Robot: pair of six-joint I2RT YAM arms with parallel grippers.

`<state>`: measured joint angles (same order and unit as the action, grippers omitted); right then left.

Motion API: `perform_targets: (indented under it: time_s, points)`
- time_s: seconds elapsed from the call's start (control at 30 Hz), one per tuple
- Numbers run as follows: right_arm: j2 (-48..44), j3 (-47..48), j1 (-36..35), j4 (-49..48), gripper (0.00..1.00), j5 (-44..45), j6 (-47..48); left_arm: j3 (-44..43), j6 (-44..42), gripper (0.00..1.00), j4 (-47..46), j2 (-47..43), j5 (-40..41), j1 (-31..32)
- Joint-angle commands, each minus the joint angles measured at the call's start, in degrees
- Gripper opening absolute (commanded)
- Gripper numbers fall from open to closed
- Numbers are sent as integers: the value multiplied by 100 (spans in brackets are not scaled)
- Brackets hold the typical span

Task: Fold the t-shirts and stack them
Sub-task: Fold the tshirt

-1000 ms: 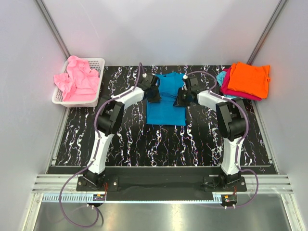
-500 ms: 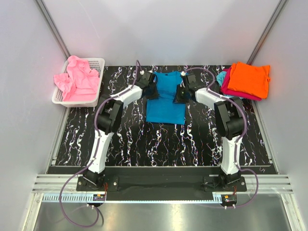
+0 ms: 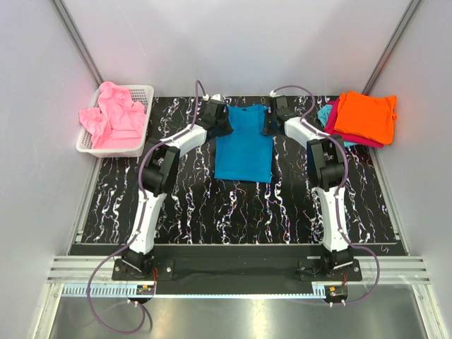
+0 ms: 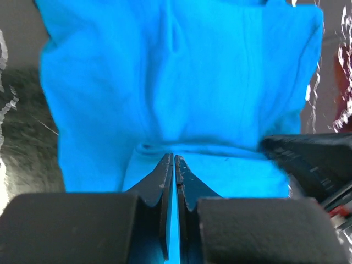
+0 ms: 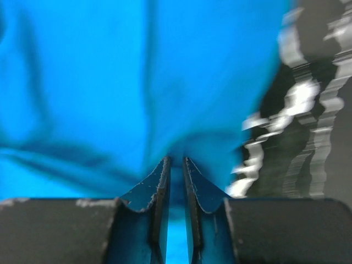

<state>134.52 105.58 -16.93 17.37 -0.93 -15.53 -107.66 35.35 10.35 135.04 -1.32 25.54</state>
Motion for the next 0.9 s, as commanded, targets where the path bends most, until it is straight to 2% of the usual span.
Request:
perform_targets:
  time_s: [0.0, 0.13, 0.23, 0.3, 0.33, 0.37, 0.43, 0.53, 0.7, 0.73, 0.87]
  points:
    - [4, 428, 128, -14, 21, 776, 269, 516, -248, 9, -841, -645, 815, -32]
    - [-110, 490, 207, -93, 21, 1489, 358, 1438, -248, 9, -1235, -1347, 1432, -23]
    - [-320, 411, 277, -137, 26, 1911, 366, 2160, -213, 9, -1272, -1954, 1688, -23]
    - [-635, 245, 295, -111, 37, 2008, 349, 2582, -143, 11, -1167, -2383, 1697, -14]
    - [-768, -9, 304, -15, 48, 2018, 288, 2679, -91, 12, -897, -2473, 1679, -14]
    - [-1013, -159, 304, 56, 55, 2044, 166, 2758, -29, 13, -686, -2570, 1644, -14]
    - [-1243, -684, 295, 266, 61, 1817, 42, 2811, -2, 23, -186, -2728, 1311, -14]
    - [-1700, -1614, 304, 408, 58, 1194, -292, 3109, 147, 32, 142, -2965, 872, 47]
    - [-2587, -3129, 304, 242, 52, -37, -846, 4120, 664, 33, 108, -3458, 12, 65]
    - [-2719, -3627, 295, 15, 52, -230, -942, 4469, 727, 33, -92, -3537, -165, 65]
    - [-3430, -4624, 295, -514, 50, -934, -1101, 5175, 929, 35, -630, -3906, -693, 118]
